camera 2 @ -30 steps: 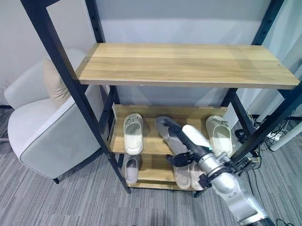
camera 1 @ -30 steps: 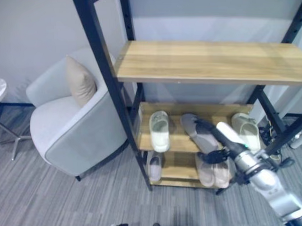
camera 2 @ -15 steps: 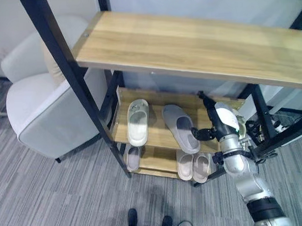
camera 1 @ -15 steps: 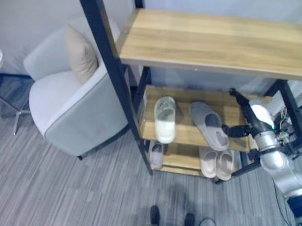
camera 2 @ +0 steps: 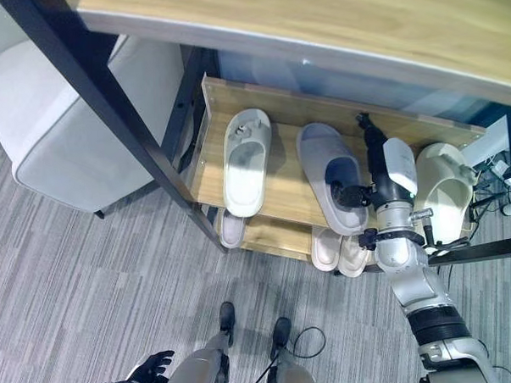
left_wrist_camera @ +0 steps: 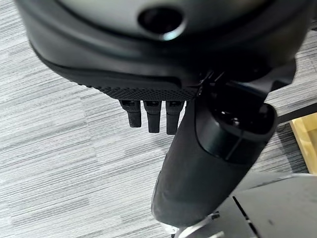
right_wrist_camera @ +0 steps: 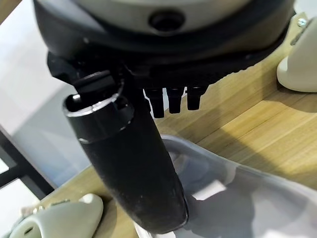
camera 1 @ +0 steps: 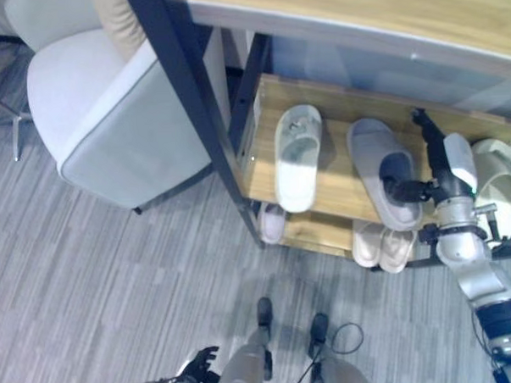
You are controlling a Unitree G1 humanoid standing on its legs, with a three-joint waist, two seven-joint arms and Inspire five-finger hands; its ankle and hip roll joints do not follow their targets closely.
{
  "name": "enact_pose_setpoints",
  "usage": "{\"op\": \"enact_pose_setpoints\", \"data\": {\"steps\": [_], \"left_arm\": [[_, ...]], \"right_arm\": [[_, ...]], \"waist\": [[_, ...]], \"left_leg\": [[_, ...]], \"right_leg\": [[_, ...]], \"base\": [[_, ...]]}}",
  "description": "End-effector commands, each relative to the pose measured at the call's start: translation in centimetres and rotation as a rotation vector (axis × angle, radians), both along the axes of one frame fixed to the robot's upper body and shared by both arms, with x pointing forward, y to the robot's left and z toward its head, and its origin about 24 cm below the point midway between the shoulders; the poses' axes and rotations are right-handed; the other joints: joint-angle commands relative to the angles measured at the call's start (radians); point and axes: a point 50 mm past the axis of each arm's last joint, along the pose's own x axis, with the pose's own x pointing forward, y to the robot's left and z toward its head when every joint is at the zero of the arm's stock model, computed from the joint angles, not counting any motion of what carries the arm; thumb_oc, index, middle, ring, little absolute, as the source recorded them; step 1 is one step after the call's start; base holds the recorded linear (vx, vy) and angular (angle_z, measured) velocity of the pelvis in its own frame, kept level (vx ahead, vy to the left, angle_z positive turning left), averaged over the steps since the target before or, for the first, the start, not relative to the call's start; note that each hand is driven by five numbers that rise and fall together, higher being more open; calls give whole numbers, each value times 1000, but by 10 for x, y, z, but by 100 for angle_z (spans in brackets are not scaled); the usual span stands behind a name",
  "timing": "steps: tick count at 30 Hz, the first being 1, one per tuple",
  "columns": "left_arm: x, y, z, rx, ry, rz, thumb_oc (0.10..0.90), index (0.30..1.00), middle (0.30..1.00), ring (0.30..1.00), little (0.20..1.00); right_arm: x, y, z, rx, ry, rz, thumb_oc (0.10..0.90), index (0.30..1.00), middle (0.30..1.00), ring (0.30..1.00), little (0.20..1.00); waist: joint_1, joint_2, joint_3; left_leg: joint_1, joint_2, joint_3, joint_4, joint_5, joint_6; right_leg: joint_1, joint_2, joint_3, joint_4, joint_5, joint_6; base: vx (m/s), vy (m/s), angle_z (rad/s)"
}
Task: Arrange the slippers neatly on the shoe rack.
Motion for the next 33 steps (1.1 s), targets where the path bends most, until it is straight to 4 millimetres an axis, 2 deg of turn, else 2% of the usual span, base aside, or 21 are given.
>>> {"op": "enact_pose_setpoints", "data": {"steps": [1, 2, 3, 10, 12, 15, 19, 24, 25, 26, 27, 28, 29, 31, 33], "left_arm": [[1, -34, -6, -86, -4, -21, 800, 900, 900, 900, 900], [-3, -35, -8, -82, 9, -21, 800, 900, 900, 900, 900], [-3, -35, -8, -78, 11, -12, 800, 900, 900, 900, 900], [8, -30, -3, -84, -38, 60, 800, 900, 900, 900, 900], [3, -29, -6, -73, -16, 74, 800, 900, 900, 900, 900], [0, -29, -7, -68, -5, 73, 800, 900, 900, 900, 900], [-14, -28, -12, -59, 46, 72, 800, 900, 900, 900, 900], [-13, -18, -10, -58, 33, 142, 800, 900, 900, 900, 900], [-13, -18, -10, -58, 34, 142, 800, 900, 900, 900, 900], [-13, -15, -9, -56, 26, 157, 800, 900, 900, 900, 900], [-13, -15, -9, -56, 26, 157, 800, 900, 900, 900, 900], [-15, -7, -8, -48, 22, 189, 800, 900, 900, 900, 900], [-15, -7, -8, -48, 22, 189, 800, 900, 900, 900, 900], [-18, 0, -7, -41, 17, 206, 800, 900, 900, 900, 900], [-15, 4, -5, -45, -6, 221, 800, 900, 900, 900, 900]], "right_arm": [[5, 11, 52, 82, -246, 59, 489, 434, 434, 434, 434], [6, 15, 54, 189, -291, 87, 489, 434, 434, 434, 434], [8, 16, 50, 271, -286, 102, 400, 300, 300, 300, 300], [8, 12, 32, 432, -254, 119, 400, 300, 300, 300, 300], [4, 11, 23, 448, -231, 115, 400, 300, 300, 300, 300], [2, 10, 20, 447, -221, 112, 400, 300, 300, 300, 300], [-15, 7, 1, 464, -183, 103, 400, 300, 300, 300, 300], [-43, 26, -16, 503, -123, 232, 400, 300, 300, 300, 300], [-44, 26, -16, 503, -123, 232, 400, 300, 300, 300, 300], [-54, 33, -29, 556, -76, 269, 400, 300, 300, 300, 300], [-54, 33, -29, 556, -76, 269, 400, 300, 300, 300, 300], [-70, 40, -54, 680, 36, 336, 400, 300, 300, 300, 300], [-70, 40, -54, 681, 37, 336, 400, 300, 300, 300, 300], [-79, 47, -74, 732, 147, 385, 400, 300, 300, 300, 300], [-81, 53, -87, 788, 226, 430, 400, 300, 300, 300, 300]], "waist": [[39, 4, -23], [41, 6, -20], [43, 8, -19], [38, 7, -13], [30, 3, -12], [28, 2, -13], [8, -5, -19], [-23, -17, -40], [-23, -17, -40], [-35, -20, -48], [-35, -20, -48], [-57, -21, -59], [-57, -21, -59], [-67, -21, -58], [-74, -25, -37]], "left_leg": [[35, 39, -44, -6, -91, -68], [34, 40, -43, -6, -92, -68], [37, 42, -44, -6, -93, -68], [41, 43, -51, -6, -92, -70], [45, 43, -49, -6, -95, -69], [48, 44, -47, -6, -97, -68], [70, 46, -35, -6, -107, -65], [118, 51, -17, -6, -124, -58], [118, 51, -17, -6, -124, -58], [137, 50, -13, 0, -137, -53], [138, 50, -13, 0, -137, -53], [167, 50, -6, 17, -148, -49], [167, 50, -6, 18, -149, -49], [180, 51, -4, 56, -172, -48], [164, 53, 0, 154, -207, -46]], "right_leg": [[19, -17, 4, 11, -68, 48], [18, -16, 7, 10, -70, 46], [19, -15, 8, 10, -72, 44], [21, -15, 5, 10, -69, 45], [22, -16, 7, 10, -69, 45], [23, -16, 7, 10, -69, 46], [38, -15, 13, 11, -72, 46], [69, -13, 28, 22, -83, 46], [70, -13, 28, 22, -83, 46], [82, -15, 34, 37, -96, 45], [82, -15, 34, 37, -96, 45], [98, -17, 38, 90, -124, 39], [98, -17, 39, 92, -126, 39], [100, -20, 42, 144, -147, 36], [92, -28, 50, 203, -172, 30]], "base": [[-2, 6, 5], [0, 0, 0], [0, 0, 0], [-9, -4, 2], [-18, -8, 2], [0, 0, 0], [-7, -2, -1], [-13, -10, -9], [-4, -5, -10], [-4, -3, -11], [-5, 3, -7], [-1, 6, -6], [12, 12, -6], [0, 11, -10], [-183, 11, -15]]}}
